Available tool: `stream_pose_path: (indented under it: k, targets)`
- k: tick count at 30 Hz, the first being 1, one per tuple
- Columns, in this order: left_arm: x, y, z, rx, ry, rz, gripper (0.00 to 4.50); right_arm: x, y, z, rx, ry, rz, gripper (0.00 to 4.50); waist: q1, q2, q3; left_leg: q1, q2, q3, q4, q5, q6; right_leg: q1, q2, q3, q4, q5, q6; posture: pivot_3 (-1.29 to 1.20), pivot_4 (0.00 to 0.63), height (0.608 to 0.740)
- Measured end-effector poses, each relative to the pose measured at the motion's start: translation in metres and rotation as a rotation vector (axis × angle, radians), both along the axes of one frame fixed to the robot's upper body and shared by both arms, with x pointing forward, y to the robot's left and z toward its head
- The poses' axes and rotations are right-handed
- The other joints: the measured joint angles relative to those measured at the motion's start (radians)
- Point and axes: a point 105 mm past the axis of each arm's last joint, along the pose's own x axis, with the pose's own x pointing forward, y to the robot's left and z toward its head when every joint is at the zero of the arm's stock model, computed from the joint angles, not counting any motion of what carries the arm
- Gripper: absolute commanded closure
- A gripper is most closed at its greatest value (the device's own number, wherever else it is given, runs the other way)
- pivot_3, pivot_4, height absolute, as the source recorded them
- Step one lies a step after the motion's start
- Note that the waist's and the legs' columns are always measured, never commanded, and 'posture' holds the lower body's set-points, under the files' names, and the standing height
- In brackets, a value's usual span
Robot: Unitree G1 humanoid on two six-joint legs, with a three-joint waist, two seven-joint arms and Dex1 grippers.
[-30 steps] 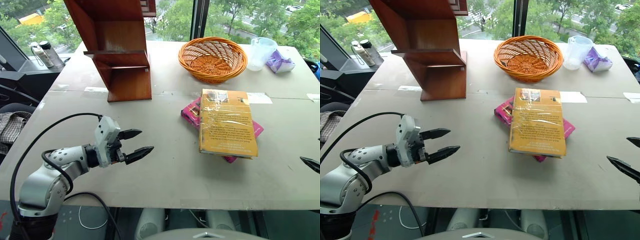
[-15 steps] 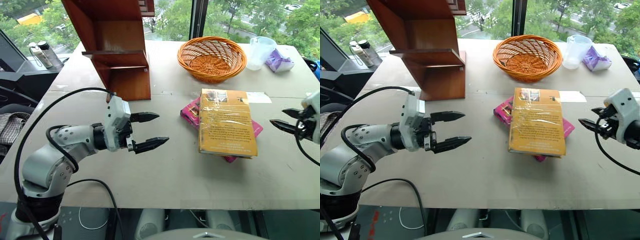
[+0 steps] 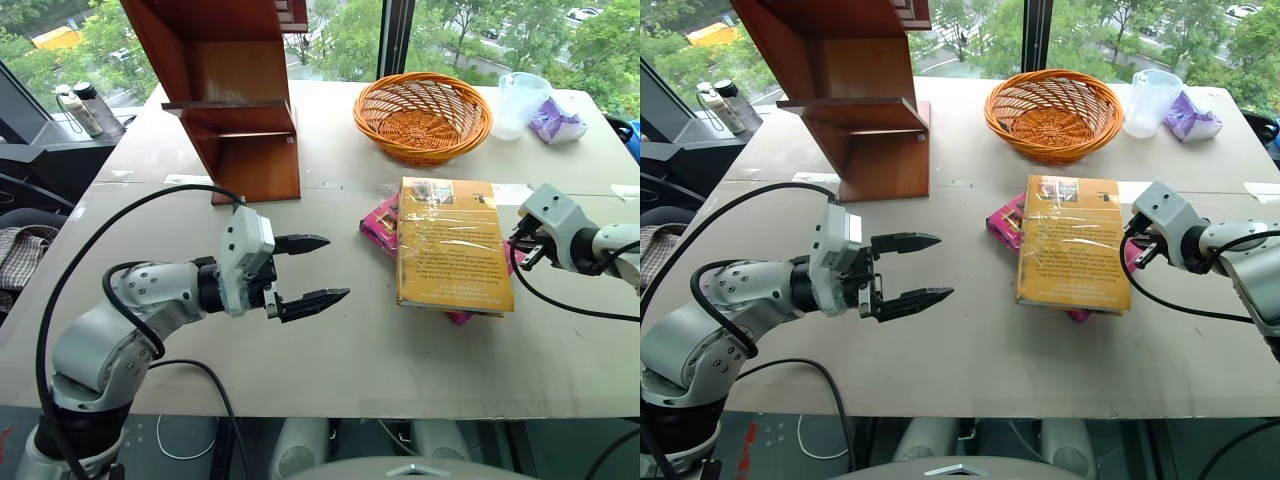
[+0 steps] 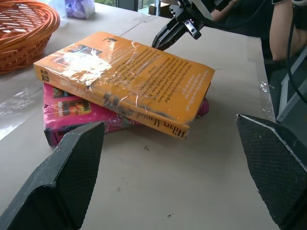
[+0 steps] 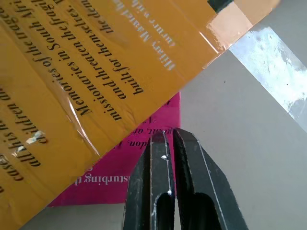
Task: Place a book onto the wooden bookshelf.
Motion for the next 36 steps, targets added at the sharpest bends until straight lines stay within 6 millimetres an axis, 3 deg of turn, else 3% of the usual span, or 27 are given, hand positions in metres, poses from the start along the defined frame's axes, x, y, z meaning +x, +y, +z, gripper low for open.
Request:
stream_pose_path:
  k: [6, 12, 17, 20, 22, 24, 26, 30, 32, 36]
  targets:
    - [-0.001, 0.006, -0.008, 0.011, 0.015, 0.026, 0.0, 0.01, 0.037, -0.003, 0.066, -0.013, 0.069, 4.48, 0.002, 0.0, 0.0, -0.001, 0.0, 0.0, 0.0, 0.0, 0.0, 0.0, 0.0, 0.0, 0.0, 0.0, 0.0, 0.0, 0.15, 0.733]
    - [0.002, 0.022, -0.01, 0.032, 0.01, 0.089, 0.0, 0.012, 0.049, -0.011, 0.091, -0.011, 0.074, 4.48, 0.005, 0.0, 0.0, -0.001, 0.0, 0.0, 0.0, 0.001, -0.002, 0.0, 0.0, 0.0, 0.0, 0.0, 0.0, 0.0, 0.15, 0.733]
    - [0.002, 0.033, -0.013, 0.047, 0.014, 0.131, 0.0, 0.011, 0.044, -0.01, 0.103, -0.03, 0.059, 4.48, 0.006, 0.0, 0.0, -0.001, 0.0, 0.0, 0.0, 0.001, -0.002, 0.0, 0.0, -0.001, 0.0, 0.0, 0.0, 0.0, 0.15, 0.733]
    - [0.009, 0.039, -0.013, 0.022, 0.03, 0.186, 0.0, 0.006, 0.024, 0.0, 0.151, -0.133, 0.045, 4.48, 0.011, 0.0, 0.0, -0.001, 0.0, -0.001, 0.0, 0.0, 0.0, 0.0, -0.001, -0.001, 0.0, 0.0, 0.0, 0.0, 0.15, 0.733]
    - [0.013, 0.039, -0.018, -0.023, 0.105, 0.229, 0.0, -0.008, 0.005, 0.005, 0.183, -0.177, 0.07, 4.48, 0.014, 0.0, 0.0, -0.001, -0.001, -0.001, 0.0, 0.0, 0.0, 0.001, -0.001, -0.001, -0.001, 0.0, 0.001, 0.0, 0.15, 0.733]
    - [0.017, 0.039, -0.023, -0.059, 0.178, 0.255, 0.0, -0.021, -0.006, 0.007, 0.229, -0.181, 0.077, 3.77, 0.014, 0.0, 0.0, -0.001, -0.001, -0.001, 0.0, 0.0, 0.0, 0.002, -0.001, -0.001, -0.001, 0.002, 0.005, 0.0, 0.15, 0.733]
    - [0.025, 0.033, -0.029, -0.132, 0.341, 0.283, 0.0, -0.049, -0.022, 0.014, 0.364, -0.198, 0.121, 2.74, 0.011, -0.001, 0.0, 0.001, 0.0, -0.003, 0.001, 0.0, 0.0, 0.003, 0.0, -0.002, 0.0, 0.002, 0.006, 0.0, 0.15, 0.733]
    - [0.048, 0.029, -0.039, -0.144, 0.569, 0.347, 0.0, -0.089, -0.021, 0.014, 0.458, -0.155, 0.242, 1.18, 0.006, 0.0, 0.0, 0.009, 0.0, -0.005, 0.001, 0.0, 0.0, 0.011, 0.001, -0.003, 0.001, -0.001, 0.01, 0.0, 0.15, 0.733]
    - [0.065, 0.019, -0.039, -0.232, 0.747, 0.32, 0.0, -0.107, -0.018, 0.022, 0.494, -0.155, 0.294, 0.12, 0.005, -0.001, 0.0, 0.012, 0.0, -0.004, 0.001, 0.0, 0.0, 0.014, 0.001, -0.002, 0.002, -0.001, 0.01, 0.0, 0.15, 0.733]
    - [0.094, 0.004, -0.036, -0.312, 0.955, 0.282, 0.0, -0.127, -0.013, 0.045, 0.532, -0.216, 0.342, 0.05, 0.004, -0.003, 0.0, 0.014, -0.001, -0.002, 0.001, 0.0, 0.0, 0.014, 0.002, 0.001, 0.002, -0.001, 0.01, 0.0, 0.15, 0.733]
